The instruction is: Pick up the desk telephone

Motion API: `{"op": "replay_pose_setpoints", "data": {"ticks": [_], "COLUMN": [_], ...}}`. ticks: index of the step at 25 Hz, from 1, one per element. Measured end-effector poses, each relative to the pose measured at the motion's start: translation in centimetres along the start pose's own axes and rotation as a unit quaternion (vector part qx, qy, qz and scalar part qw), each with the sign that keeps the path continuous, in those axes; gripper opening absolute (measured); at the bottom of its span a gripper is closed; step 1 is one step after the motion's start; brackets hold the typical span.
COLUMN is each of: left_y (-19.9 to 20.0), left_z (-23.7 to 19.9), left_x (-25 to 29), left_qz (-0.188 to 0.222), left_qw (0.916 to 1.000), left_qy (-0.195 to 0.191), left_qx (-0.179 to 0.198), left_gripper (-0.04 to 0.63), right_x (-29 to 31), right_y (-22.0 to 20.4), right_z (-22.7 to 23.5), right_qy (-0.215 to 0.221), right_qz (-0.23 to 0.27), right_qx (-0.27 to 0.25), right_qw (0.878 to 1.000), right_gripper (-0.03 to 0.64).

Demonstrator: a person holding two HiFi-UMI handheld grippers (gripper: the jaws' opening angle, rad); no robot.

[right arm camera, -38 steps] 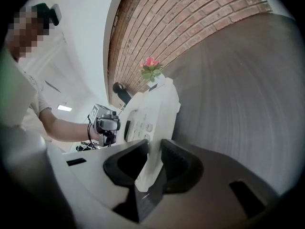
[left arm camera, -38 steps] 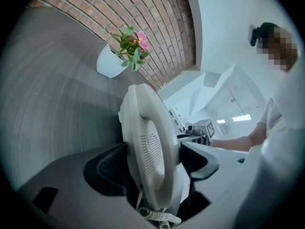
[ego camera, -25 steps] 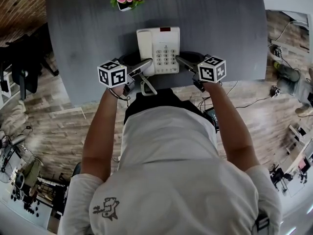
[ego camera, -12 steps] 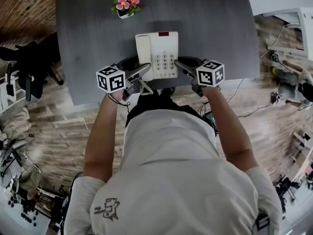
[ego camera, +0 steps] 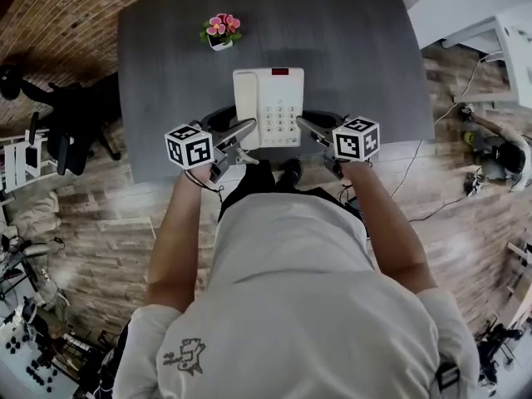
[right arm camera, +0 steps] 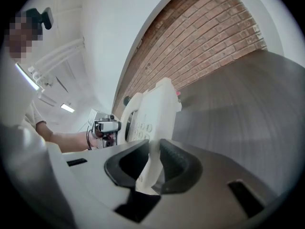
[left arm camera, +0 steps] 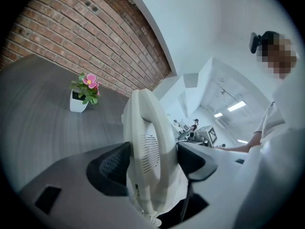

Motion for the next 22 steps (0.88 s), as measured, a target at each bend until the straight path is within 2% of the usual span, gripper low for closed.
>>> {"op": "replay_pose_setpoints", "data": {"ticks": [8, 22], "left_y": [1.0, 1.7], "left_z": [1.8, 2.9], "left_x": [-0.7, -3.2], "left_qz": [0.005, 0.003], "left_qw": [0.9998, 0.9995], "left_qy": [0.011, -0.008], "left_qx": [0.015, 0.031], "left_gripper": [0.327, 0.324], "right_x": [-0.9, -1.6], "right_y": [1.1, 1.7], "right_z": [-1.1, -4.8], "right_qy": [0.006, -0.022], "right_qz": [0.005, 0.037], "right_qx": [-0.011, -0.028], "right_qw": [1.000, 0.999], "right_gripper": [0.077, 0.075]}}
Point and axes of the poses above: the fingertips, and each gripper's own axes: x forward along the fingers, z to its right, y out of its top, the point moved 9 cm from there along -x, backward along the fingers, and after that the axes turned 8 degrees about -y, right-handed, at the moved point
